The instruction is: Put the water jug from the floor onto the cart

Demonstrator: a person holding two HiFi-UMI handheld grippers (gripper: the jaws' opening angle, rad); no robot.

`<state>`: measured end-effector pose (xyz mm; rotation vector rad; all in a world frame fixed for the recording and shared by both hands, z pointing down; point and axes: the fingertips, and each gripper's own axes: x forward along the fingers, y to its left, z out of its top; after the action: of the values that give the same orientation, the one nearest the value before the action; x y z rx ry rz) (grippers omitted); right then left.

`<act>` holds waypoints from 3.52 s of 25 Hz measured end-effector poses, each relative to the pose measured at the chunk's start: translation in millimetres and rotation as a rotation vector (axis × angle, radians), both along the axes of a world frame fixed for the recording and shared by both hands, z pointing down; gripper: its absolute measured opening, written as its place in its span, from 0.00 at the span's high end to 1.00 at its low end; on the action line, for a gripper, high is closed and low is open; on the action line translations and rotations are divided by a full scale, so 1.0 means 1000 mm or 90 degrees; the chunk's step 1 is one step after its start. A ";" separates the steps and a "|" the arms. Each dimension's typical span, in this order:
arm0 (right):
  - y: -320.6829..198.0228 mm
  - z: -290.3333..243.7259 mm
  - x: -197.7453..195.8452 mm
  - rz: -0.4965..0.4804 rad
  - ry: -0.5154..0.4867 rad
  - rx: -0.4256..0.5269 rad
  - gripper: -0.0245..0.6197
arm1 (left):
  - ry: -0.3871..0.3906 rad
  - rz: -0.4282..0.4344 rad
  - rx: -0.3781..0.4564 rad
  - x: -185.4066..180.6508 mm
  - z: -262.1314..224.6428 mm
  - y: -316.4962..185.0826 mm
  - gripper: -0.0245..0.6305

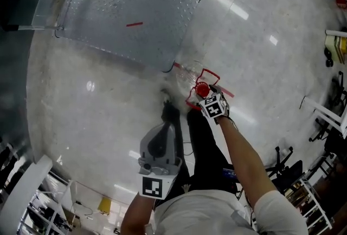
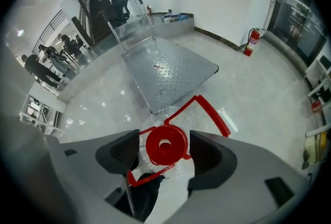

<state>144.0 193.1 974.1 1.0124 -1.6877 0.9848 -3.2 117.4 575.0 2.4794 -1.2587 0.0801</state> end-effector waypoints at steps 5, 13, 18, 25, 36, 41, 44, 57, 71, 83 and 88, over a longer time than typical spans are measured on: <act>0.006 0.021 0.000 0.006 0.023 -0.027 0.50 | -0.001 0.002 -0.011 -0.004 0.009 -0.001 0.96; 0.007 0.041 -0.001 -0.004 0.040 -0.047 0.50 | 0.000 -0.004 -0.019 -0.011 0.020 -0.003 0.96; 0.006 0.040 -0.003 -0.004 0.046 -0.043 0.50 | 0.004 -0.007 -0.025 -0.016 0.023 -0.003 0.96; 0.012 0.040 -0.004 -0.028 0.064 -0.062 0.49 | 0.002 -0.012 -0.024 -0.020 0.021 -0.003 0.96; -0.011 -0.028 -0.008 -0.034 0.064 -0.069 0.49 | 0.030 -0.041 0.021 -0.042 -0.020 -0.021 0.96; -0.032 -0.093 -0.017 -0.042 0.056 -0.090 0.49 | 0.045 -0.052 0.049 -0.060 -0.062 -0.029 0.96; -0.051 -0.133 -0.028 -0.049 0.055 -0.091 0.49 | 0.060 -0.059 0.082 -0.077 -0.086 -0.035 0.96; -0.194 -0.223 -0.075 -0.149 0.076 0.034 0.49 | 0.069 -0.081 0.192 -0.109 -0.156 -0.100 0.96; -0.326 -0.217 -0.111 -0.236 0.049 0.043 0.49 | 0.017 -0.199 0.210 -0.099 -0.186 -0.207 0.96; -0.360 -0.185 -0.112 -0.277 0.047 0.029 0.49 | -0.013 -0.238 0.190 -0.092 -0.175 -0.244 0.96; -0.364 -0.169 -0.112 -0.277 0.052 0.022 0.49 | -0.024 -0.228 0.178 -0.098 -0.168 -0.257 0.96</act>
<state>32.1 -170.9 805.0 0.6551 -1.7618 0.6227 -101.1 -139.7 407.4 2.4353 -1.8183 -0.1510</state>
